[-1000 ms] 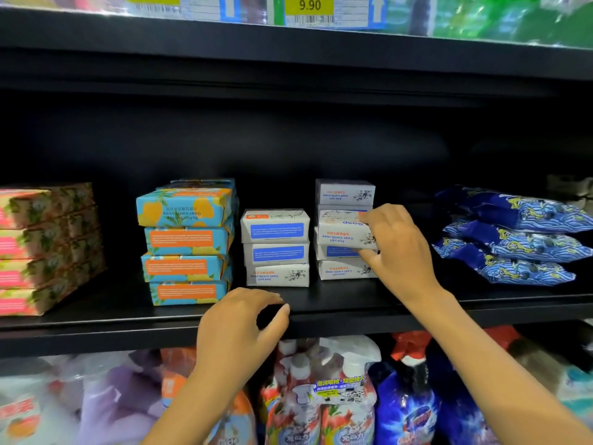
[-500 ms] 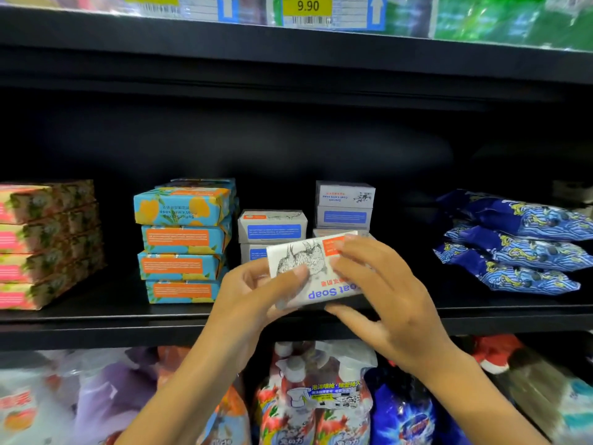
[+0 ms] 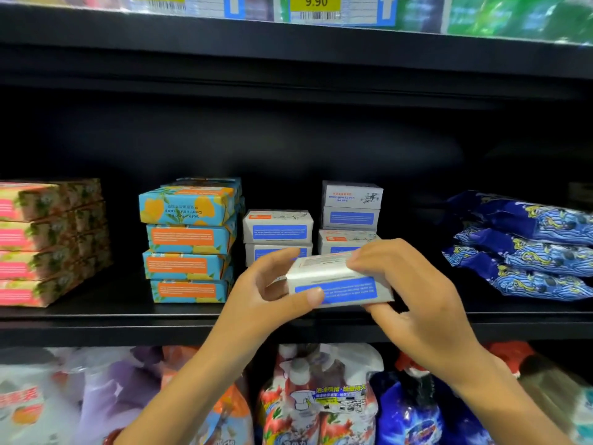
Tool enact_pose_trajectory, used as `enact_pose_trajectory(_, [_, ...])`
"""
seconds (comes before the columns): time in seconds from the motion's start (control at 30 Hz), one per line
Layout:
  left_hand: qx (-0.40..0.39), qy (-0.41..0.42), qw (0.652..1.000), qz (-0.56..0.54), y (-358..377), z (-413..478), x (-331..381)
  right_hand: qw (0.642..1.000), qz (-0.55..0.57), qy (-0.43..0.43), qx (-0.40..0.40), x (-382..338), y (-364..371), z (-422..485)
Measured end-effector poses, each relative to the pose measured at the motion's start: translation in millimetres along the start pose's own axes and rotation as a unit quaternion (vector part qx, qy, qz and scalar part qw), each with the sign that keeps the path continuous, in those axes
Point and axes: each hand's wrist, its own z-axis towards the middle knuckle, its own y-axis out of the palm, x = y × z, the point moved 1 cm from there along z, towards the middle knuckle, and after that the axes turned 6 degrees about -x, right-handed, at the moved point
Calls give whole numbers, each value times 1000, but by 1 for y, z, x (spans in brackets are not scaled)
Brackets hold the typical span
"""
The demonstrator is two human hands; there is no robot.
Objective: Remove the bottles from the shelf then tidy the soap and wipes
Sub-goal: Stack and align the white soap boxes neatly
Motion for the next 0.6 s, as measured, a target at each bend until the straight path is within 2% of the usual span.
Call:
enact_pose_trajectory(0.1, [-38, 16, 999, 34, 0, 1, 3, 1000, -3, -25, 19, 3, 7, -3])
enact_pose_trajectory(0.17, [-35, 40, 997, 49, -1, 0, 4, 1000, 2, -12, -7, 5, 8, -1])
enact_pose_trajectory(0.27, [-25, 88, 993, 81, -6, -1, 2, 991, 72, 83, -76, 8, 5, 0])
enact_pose_trajectory(0.4, [-30, 118, 986, 116, -9, 1, -2, 939, 220, 237, -116, 12, 2, 5])
enact_pose_trajectory(0.5, [-23, 143, 978, 150, -9, 4, -4, 916, 266, 267, -140, 15, 5, 11])
enact_pose_trajectory(0.6, [-11, 160, 973, 164, -9, 5, -5, 916, 292, 260, -97, 12, 4, 16])
